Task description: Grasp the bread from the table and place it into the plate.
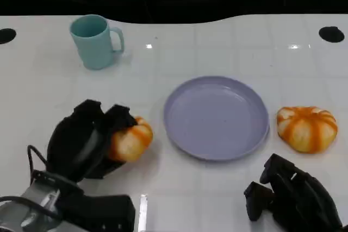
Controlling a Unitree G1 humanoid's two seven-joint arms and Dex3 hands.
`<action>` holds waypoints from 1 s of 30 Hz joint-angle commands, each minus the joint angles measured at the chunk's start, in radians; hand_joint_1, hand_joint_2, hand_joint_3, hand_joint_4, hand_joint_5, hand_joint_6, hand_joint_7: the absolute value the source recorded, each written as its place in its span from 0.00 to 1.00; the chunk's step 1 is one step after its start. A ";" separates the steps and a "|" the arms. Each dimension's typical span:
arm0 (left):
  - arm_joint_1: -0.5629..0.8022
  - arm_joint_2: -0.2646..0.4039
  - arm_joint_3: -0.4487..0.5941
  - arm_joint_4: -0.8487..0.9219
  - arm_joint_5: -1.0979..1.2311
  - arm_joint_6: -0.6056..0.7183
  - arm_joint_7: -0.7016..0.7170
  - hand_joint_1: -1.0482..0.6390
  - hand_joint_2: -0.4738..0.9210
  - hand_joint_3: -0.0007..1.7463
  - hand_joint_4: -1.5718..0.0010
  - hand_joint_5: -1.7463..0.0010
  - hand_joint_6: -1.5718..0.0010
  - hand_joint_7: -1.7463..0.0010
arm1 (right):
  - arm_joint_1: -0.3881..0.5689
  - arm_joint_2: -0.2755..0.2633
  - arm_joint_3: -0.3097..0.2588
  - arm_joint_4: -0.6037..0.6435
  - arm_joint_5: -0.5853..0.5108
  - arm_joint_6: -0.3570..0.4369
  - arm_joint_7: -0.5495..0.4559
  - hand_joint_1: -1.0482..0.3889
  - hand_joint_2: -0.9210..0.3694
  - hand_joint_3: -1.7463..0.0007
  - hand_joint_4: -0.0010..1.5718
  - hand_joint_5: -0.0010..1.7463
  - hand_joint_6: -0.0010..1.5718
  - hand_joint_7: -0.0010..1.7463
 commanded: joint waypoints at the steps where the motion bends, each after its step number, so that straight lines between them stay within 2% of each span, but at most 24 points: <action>1: 0.029 -0.011 0.050 -0.101 -0.059 0.017 -0.049 0.50 0.73 0.62 0.50 0.00 0.62 0.00 | -0.002 -0.016 -0.012 0.007 0.007 -0.008 0.000 0.35 0.00 0.86 0.49 0.98 0.44 0.83; 4: 0.029 -0.022 0.067 -0.159 -0.056 0.049 -0.074 0.51 0.71 0.59 0.51 0.00 0.63 0.00 | -0.003 -0.017 -0.012 0.013 0.003 -0.011 0.000 0.34 0.00 0.86 0.49 0.98 0.44 0.83; 7: 0.019 -0.036 0.080 -0.202 -0.057 0.070 -0.102 0.51 0.71 0.60 0.49 0.00 0.61 0.01 | 0.000 -0.015 -0.010 0.012 0.000 -0.016 -0.001 0.34 0.00 0.86 0.49 0.98 0.44 0.83; 15: -0.070 -0.083 0.062 -0.191 -0.054 0.029 -0.161 0.50 0.70 0.63 0.46 0.00 0.57 0.00 | 0.005 -0.014 -0.006 0.013 -0.005 -0.024 0.001 0.34 0.00 0.86 0.48 0.99 0.43 0.83; 30: -0.318 -0.264 -0.035 0.135 -0.029 0.019 -0.191 0.48 0.71 0.64 0.45 0.00 0.55 0.00 | 0.025 -0.012 -0.002 -0.013 0.005 0.002 -0.003 0.35 0.00 0.87 0.49 0.96 0.44 0.81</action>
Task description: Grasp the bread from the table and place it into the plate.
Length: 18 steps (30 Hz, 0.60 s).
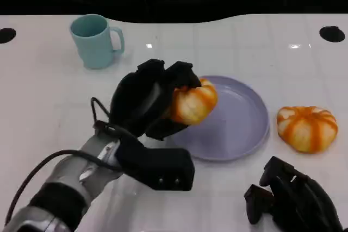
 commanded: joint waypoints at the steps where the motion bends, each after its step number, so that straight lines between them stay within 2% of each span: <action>1: -0.093 -0.049 -0.027 0.119 0.008 -0.001 0.015 0.48 0.71 0.65 0.44 0.00 0.55 0.00 | 0.012 -0.011 -0.006 -0.010 0.009 0.003 -0.002 0.35 0.00 0.87 0.49 0.96 0.44 0.81; 7: -0.169 -0.101 -0.052 0.282 0.007 -0.025 0.056 0.48 0.70 0.67 0.42 0.00 0.53 0.00 | 0.013 -0.007 -0.006 -0.018 0.012 0.004 -0.004 0.35 0.00 0.87 0.49 0.97 0.44 0.81; 9: -0.177 -0.108 -0.047 0.301 -0.008 -0.026 0.025 0.48 0.70 0.67 0.43 0.00 0.54 0.01 | 0.015 -0.008 -0.005 -0.023 0.010 0.007 -0.007 0.34 0.00 0.87 0.49 0.97 0.44 0.81; 10: -0.181 -0.109 -0.048 0.303 -0.013 -0.017 -0.002 0.48 0.72 0.65 0.46 0.00 0.53 0.09 | 0.015 -0.008 -0.005 -0.024 0.010 0.007 -0.006 0.34 0.00 0.87 0.49 0.97 0.44 0.81; 11: -0.183 -0.110 -0.049 0.303 -0.016 -0.010 -0.020 0.47 0.76 0.56 0.50 0.04 0.52 0.28 | 0.016 -0.008 -0.006 -0.025 0.011 0.007 -0.006 0.34 0.00 0.87 0.49 0.97 0.44 0.81; 12: -0.187 -0.108 -0.054 0.300 -0.014 -0.001 -0.048 0.47 0.78 0.52 0.51 0.05 0.51 0.37 | 0.015 -0.008 -0.007 -0.023 0.012 0.003 -0.003 0.34 0.00 0.87 0.49 0.97 0.44 0.81; 13: -0.189 -0.106 -0.058 0.295 -0.012 0.007 -0.072 0.45 0.82 0.43 0.54 0.13 0.54 0.50 | 0.014 -0.009 -0.007 -0.022 0.013 0.003 -0.002 0.35 0.00 0.86 0.49 0.97 0.44 0.81; 14: -0.193 -0.102 -0.066 0.290 -0.005 0.011 -0.093 0.43 0.87 0.32 0.58 0.26 0.58 0.67 | 0.014 -0.009 -0.007 -0.023 0.013 0.004 -0.002 0.34 0.00 0.86 0.49 0.97 0.44 0.81; 16: -0.196 -0.092 -0.082 0.275 0.004 0.023 -0.139 0.38 0.96 0.17 0.66 0.44 0.65 0.87 | 0.015 -0.010 -0.007 -0.027 0.013 0.010 -0.007 0.34 0.00 0.87 0.49 0.97 0.44 0.81; 18: -0.196 -0.084 -0.094 0.252 0.007 0.043 -0.190 0.34 0.99 0.13 0.75 0.54 0.73 0.95 | 0.017 -0.010 -0.007 -0.029 0.010 0.008 -0.009 0.34 0.00 0.87 0.48 0.97 0.44 0.81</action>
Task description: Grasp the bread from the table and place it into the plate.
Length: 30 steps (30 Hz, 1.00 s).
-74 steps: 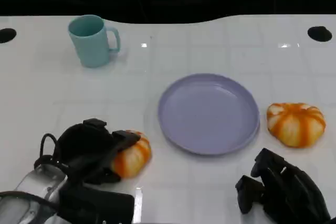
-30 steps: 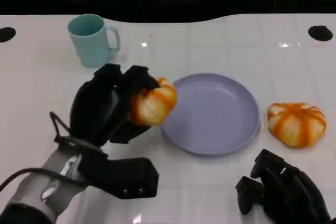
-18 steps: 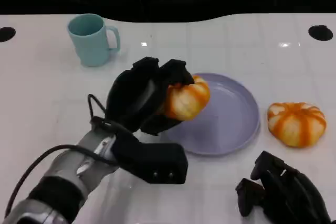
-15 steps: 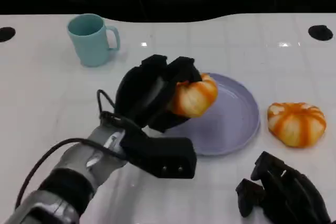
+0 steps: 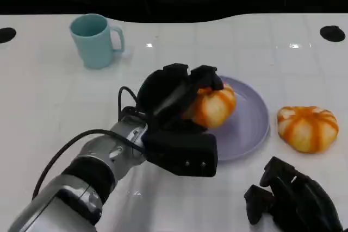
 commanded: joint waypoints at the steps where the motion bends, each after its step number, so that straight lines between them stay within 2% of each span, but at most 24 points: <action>1: -0.018 0.028 -0.027 -0.051 0.007 0.038 -0.108 0.31 0.99 0.13 0.78 0.57 0.76 0.98 | 0.012 -0.012 -0.006 -0.019 0.008 0.004 -0.009 0.34 0.00 0.87 0.48 0.96 0.44 0.81; 4: -0.011 0.042 -0.039 -0.104 0.005 0.081 -0.208 0.19 1.00 0.20 0.91 0.64 0.84 1.00 | 0.009 -0.014 -0.007 -0.014 0.010 -0.001 -0.002 0.35 0.00 0.87 0.48 0.96 0.44 0.81; 6: -0.005 0.058 -0.049 -0.149 0.008 0.114 -0.291 0.11 1.00 0.28 0.98 0.72 0.90 1.00 | 0.007 -0.014 -0.008 -0.011 0.013 -0.001 0.002 0.35 0.00 0.87 0.48 0.96 0.44 0.81; 8: 0.006 0.076 -0.055 -0.193 0.008 0.137 -0.354 0.05 1.00 0.34 1.00 0.80 0.94 1.00 | 0.007 -0.013 -0.009 -0.011 0.013 -0.001 0.002 0.35 0.00 0.87 0.48 0.97 0.44 0.81; 11: 0.035 0.098 -0.047 -0.258 -0.009 0.155 -0.416 0.01 1.00 0.37 1.00 0.87 0.95 1.00 | 0.006 -0.016 -0.008 -0.009 0.012 -0.006 0.008 0.35 0.00 0.86 0.48 0.97 0.43 0.82; 14: 0.072 0.125 -0.035 -0.320 -0.028 0.151 -0.444 0.00 1.00 0.38 1.00 0.88 0.95 0.99 | 0.005 -0.016 -0.010 -0.007 0.013 -0.008 0.010 0.35 0.00 0.86 0.48 0.97 0.43 0.82; 19: 0.189 0.169 0.037 -0.450 -0.140 0.091 -0.473 0.03 1.00 0.38 0.97 0.87 0.92 0.98 | 0.003 -0.014 -0.012 -0.006 0.016 -0.006 0.009 0.35 0.00 0.86 0.48 0.97 0.43 0.82; 22: 0.280 0.173 0.104 -0.524 -0.266 0.042 -0.503 0.10 1.00 0.33 0.92 0.82 0.86 0.96 | 0.001 -0.015 -0.014 -0.006 0.020 0.002 0.007 0.35 0.00 0.86 0.48 0.97 0.43 0.82; 25: 0.363 0.158 0.162 -0.584 -0.405 -0.001 -0.552 0.19 1.00 0.27 0.87 0.74 0.80 0.95 | 0.001 -0.018 -0.014 -0.008 0.020 0.006 0.007 0.35 0.00 0.86 0.48 0.97 0.43 0.82; 26: 0.393 0.149 0.181 -0.606 -0.460 -0.012 -0.575 0.22 1.00 0.26 0.86 0.68 0.77 0.95 | 0.002 -0.018 -0.013 -0.010 0.020 0.008 0.006 0.35 0.00 0.86 0.48 0.97 0.43 0.82; 30: 0.510 0.094 0.254 -0.689 -0.718 -0.019 -0.694 0.29 1.00 0.21 0.79 0.56 0.67 0.93 | 0.001 -0.021 -0.011 -0.009 0.011 -0.002 0.003 0.35 0.00 0.85 0.48 0.99 0.43 0.83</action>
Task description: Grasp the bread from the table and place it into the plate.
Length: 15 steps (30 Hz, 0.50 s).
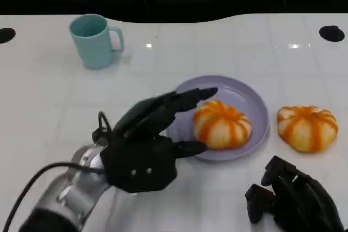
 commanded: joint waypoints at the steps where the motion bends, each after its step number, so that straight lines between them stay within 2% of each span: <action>1: 0.119 -0.056 0.078 -0.091 -0.256 -0.008 -0.125 0.30 1.00 0.20 0.77 0.55 0.65 0.92 | 0.003 -0.019 -0.007 -0.006 0.002 -0.006 -0.003 0.35 0.00 0.85 0.48 0.99 0.43 0.83; 4: 0.179 -0.090 0.110 -0.126 -0.357 -0.005 -0.176 0.30 1.00 0.19 0.71 0.47 0.59 0.89 | 0.002 -0.018 -0.009 -0.002 0.004 -0.004 -0.003 0.35 0.00 0.85 0.48 0.99 0.43 0.83; 5: 0.202 -0.099 0.120 -0.144 -0.391 0.007 -0.195 0.30 1.00 0.20 0.71 0.41 0.57 0.86 | 0.002 -0.017 -0.009 -0.001 0.005 -0.003 -0.003 0.35 0.00 0.86 0.48 0.99 0.43 0.83; 6: 0.217 -0.105 0.127 -0.158 -0.414 0.017 -0.209 0.28 1.00 0.20 0.73 0.31 0.60 0.73 | 0.001 -0.017 -0.009 0.000 0.005 -0.004 -0.004 0.35 0.00 0.86 0.48 0.99 0.43 0.83; 7: 0.245 -0.114 0.137 -0.188 -0.463 0.046 -0.232 0.27 1.00 0.20 0.73 0.27 0.65 0.63 | 0.000 -0.016 -0.009 0.001 0.005 -0.006 -0.002 0.35 0.00 0.86 0.48 0.98 0.43 0.83; 9: 0.298 -0.123 0.154 -0.257 -0.557 0.124 -0.276 0.23 1.00 0.22 0.72 0.08 0.72 0.34 | -0.003 -0.015 -0.010 0.005 0.006 -0.007 0.000 0.35 0.00 0.86 0.48 0.98 0.43 0.83; 10: 0.324 -0.122 0.162 -0.293 -0.604 0.170 -0.298 0.22 1.00 0.23 0.72 0.04 0.73 0.26 | -0.005 -0.015 -0.010 0.009 0.007 -0.008 0.001 0.35 0.00 0.86 0.48 0.98 0.43 0.83; 12: 0.361 -0.116 0.176 -0.352 -0.675 0.256 -0.332 0.21 1.00 0.23 0.70 0.01 0.72 0.17 | -0.009 -0.014 -0.012 0.013 0.009 -0.006 0.001 0.35 0.00 0.86 0.48 0.98 0.43 0.83; 15: 0.416 -0.104 0.195 -0.430 -0.749 0.367 -0.363 0.21 1.00 0.23 0.63 0.00 0.70 0.11 | -0.014 -0.012 -0.012 0.016 0.009 -0.005 -0.001 0.34 0.00 0.86 0.49 0.98 0.43 0.83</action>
